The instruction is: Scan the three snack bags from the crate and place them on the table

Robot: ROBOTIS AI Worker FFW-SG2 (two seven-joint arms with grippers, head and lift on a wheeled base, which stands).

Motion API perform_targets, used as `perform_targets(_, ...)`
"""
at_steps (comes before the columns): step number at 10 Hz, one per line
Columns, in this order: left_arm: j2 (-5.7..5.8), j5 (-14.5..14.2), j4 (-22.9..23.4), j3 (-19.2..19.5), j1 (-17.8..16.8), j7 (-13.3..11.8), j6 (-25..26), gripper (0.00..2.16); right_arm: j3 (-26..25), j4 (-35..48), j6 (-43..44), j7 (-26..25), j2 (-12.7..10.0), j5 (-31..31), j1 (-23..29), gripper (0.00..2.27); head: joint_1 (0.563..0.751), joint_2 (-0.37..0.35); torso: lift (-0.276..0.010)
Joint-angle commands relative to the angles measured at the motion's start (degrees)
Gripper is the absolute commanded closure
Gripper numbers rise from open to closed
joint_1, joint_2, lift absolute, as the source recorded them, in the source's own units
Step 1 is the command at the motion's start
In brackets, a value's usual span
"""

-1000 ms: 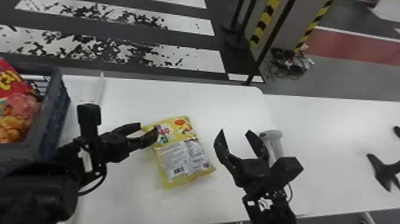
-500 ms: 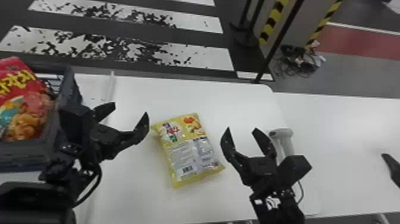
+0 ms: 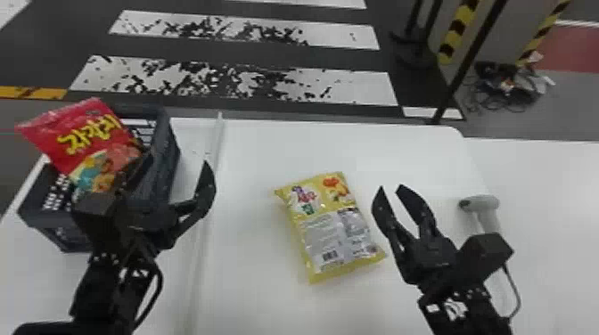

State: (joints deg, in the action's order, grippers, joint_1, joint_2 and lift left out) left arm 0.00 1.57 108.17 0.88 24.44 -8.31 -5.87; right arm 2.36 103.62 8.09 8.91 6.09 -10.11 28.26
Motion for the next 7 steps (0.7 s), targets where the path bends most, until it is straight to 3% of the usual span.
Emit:
perform_targets(1,-0.15,-0.6,-0.2,1.3,1.8,1.5,-3.5,0.02,1.1,0.0,-1.6,3.0,0.0,2.2,-0.8,2.22,0.695,-0.002,-0.062)
perform_targets(3,-0.15,-1.3,0.4,2.4,3.0,1.5,-3.7,0.02,3.5,-1.4,-1.6,10.2,0.0,4.4,-3.0,2.25,0.695,0.09,-0.062)
perform_targets(6,-0.15,-1.3,1.0,2.9,4.0,1.2,-3.7,0.03,10.0,-5.7,-5.4,10.6,0.1,9.3,-8.6,2.25,0.695,0.175,-0.062)
perform_targets(7,-0.15,-1.4,1.0,3.0,4.1,1.2,-3.7,0.03,11.4,-8.0,-5.8,12.8,0.1,10.1,-10.8,2.25,0.695,0.209,-0.062)
